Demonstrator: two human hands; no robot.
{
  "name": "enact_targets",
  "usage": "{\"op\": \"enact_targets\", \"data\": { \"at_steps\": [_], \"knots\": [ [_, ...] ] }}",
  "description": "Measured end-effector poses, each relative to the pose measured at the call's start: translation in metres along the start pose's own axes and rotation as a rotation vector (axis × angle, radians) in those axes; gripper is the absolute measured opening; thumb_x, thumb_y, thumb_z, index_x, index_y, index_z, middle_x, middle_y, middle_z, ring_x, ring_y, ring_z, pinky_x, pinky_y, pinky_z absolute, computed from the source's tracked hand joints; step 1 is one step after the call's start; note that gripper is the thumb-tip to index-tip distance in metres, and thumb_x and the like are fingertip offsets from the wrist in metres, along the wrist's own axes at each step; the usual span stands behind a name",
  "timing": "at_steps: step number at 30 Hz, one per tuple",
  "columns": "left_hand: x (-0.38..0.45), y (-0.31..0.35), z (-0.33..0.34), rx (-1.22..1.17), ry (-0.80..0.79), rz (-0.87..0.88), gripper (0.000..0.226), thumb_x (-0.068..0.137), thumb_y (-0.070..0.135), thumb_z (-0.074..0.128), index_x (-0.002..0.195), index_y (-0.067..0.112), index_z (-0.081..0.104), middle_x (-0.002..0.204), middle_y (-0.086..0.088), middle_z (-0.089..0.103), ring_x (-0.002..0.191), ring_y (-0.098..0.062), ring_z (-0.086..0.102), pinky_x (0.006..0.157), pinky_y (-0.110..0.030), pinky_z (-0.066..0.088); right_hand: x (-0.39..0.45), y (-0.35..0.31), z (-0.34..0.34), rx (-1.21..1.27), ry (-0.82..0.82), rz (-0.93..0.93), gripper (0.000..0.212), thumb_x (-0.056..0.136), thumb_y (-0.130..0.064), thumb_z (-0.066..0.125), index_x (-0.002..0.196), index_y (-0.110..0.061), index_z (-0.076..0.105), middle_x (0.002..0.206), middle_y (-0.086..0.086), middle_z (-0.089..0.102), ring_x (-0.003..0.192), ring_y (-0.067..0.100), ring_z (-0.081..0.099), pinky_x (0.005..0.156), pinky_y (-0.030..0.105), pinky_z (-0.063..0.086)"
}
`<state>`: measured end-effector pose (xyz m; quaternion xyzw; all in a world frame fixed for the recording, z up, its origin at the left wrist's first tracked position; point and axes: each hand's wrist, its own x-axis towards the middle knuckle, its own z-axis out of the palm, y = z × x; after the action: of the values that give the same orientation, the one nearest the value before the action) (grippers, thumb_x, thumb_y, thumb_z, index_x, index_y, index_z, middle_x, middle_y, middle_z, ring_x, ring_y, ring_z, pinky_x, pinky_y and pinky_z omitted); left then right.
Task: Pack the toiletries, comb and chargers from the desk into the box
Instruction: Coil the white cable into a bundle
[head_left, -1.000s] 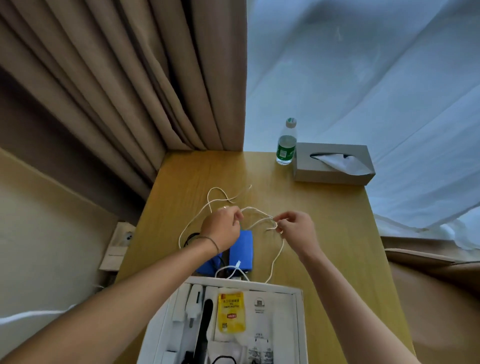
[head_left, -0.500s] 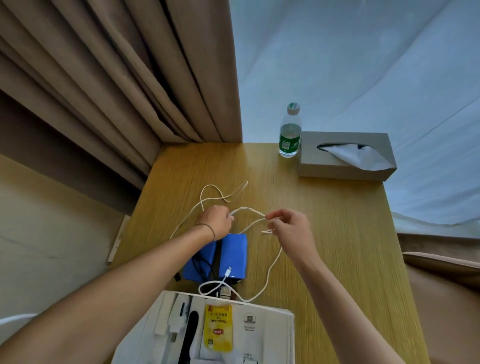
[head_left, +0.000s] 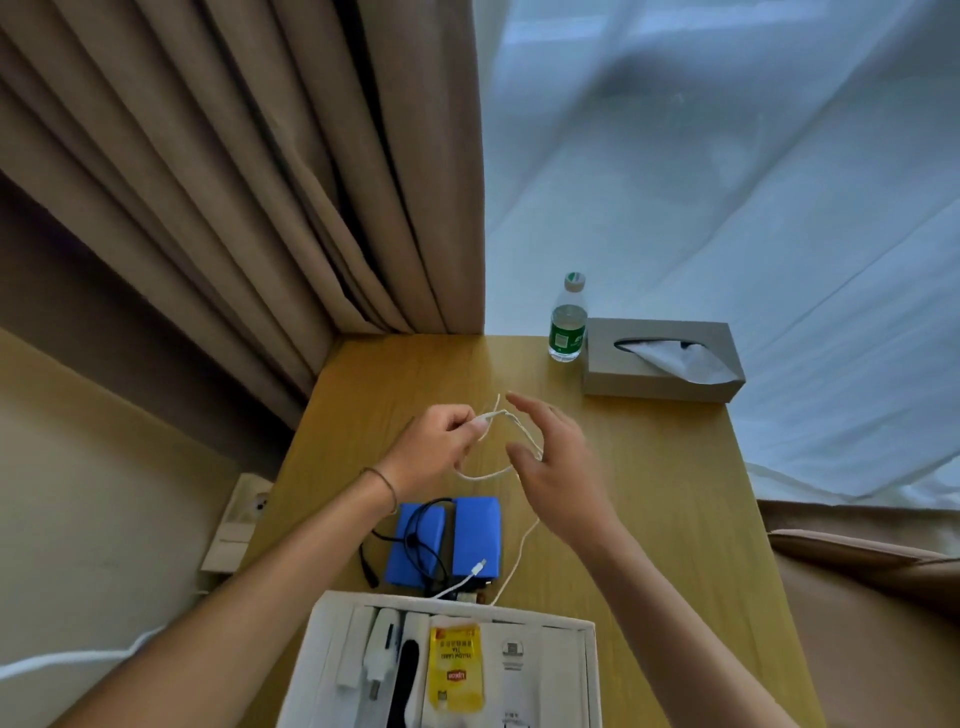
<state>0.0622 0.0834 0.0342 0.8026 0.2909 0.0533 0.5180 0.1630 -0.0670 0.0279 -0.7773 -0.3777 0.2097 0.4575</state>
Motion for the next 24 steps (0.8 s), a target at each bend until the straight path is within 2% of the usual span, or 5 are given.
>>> {"op": "enact_targets", "data": {
  "at_steps": [7, 11, 17, 21, 24],
  "knots": [
    [-0.042, 0.043, -0.029, -0.291, -0.150, 0.089, 0.033, 0.098, 0.023, 0.059, 0.068, 0.008, 0.056, 0.057, 0.001, 0.048, 0.056, -0.015, 0.049, 0.069, -0.035, 0.052, -0.012, -0.043, -0.017, 0.090, -0.019, 0.025, 0.015, 0.099, -0.026, 0.060, 0.093, -0.017, 0.070, 0.088, -0.006, 0.070, 0.085, 0.007, 0.063, 0.078, 0.031, 0.050],
    [-0.069, 0.061, -0.042, -0.579, -0.161, 0.171, 0.031, 0.091, 0.026, 0.057, 0.063, 0.014, 0.059, 0.094, -0.011, 0.069, 0.092, -0.024, 0.064, 0.086, -0.041, 0.052, -0.024, -0.067, -0.023, 0.194, 0.015, -0.007, 0.020, 0.100, -0.018, 0.058, 0.086, -0.007, 0.067, 0.072, -0.007, 0.066, 0.064, 0.000, 0.055, 0.063, 0.017, 0.041],
    [-0.087, 0.085, -0.044, -1.118, -0.277, 0.250, 0.029, 0.102, 0.023, 0.045, 0.076, 0.009, 0.044, 0.138, -0.029, 0.055, 0.132, -0.037, 0.049, 0.112, -0.048, 0.033, -0.036, -0.099, -0.013, 0.338, 0.088, -0.019, 0.023, 0.102, -0.014, 0.054, 0.088, -0.001, 0.067, 0.073, 0.020, 0.060, 0.064, 0.018, 0.052, 0.064, 0.036, 0.047],
    [-0.090, 0.102, -0.048, -1.261, -0.185, 0.216, 0.032, 0.100, 0.030, 0.042, 0.075, 0.011, 0.044, 0.112, -0.026, 0.065, 0.119, -0.039, 0.056, 0.109, -0.050, 0.037, -0.042, -0.116, 0.002, 0.356, 0.153, -0.044, 0.021, 0.102, -0.017, 0.054, 0.088, -0.011, 0.069, 0.069, -0.002, 0.060, 0.063, 0.012, 0.052, 0.063, 0.029, 0.043],
    [-0.092, 0.112, -0.051, -1.311, -0.067, 0.215, 0.034, 0.101, 0.032, 0.040, 0.075, 0.011, 0.045, 0.092, -0.013, 0.059, 0.104, -0.035, 0.063, 0.104, -0.049, 0.044, -0.046, -0.130, 0.012, 0.585, 0.020, -0.069, 0.026, 0.104, -0.026, 0.049, 0.121, -0.019, 0.069, 0.112, -0.002, 0.075, 0.106, 0.010, 0.068, 0.089, 0.023, 0.052]
  ]
}}
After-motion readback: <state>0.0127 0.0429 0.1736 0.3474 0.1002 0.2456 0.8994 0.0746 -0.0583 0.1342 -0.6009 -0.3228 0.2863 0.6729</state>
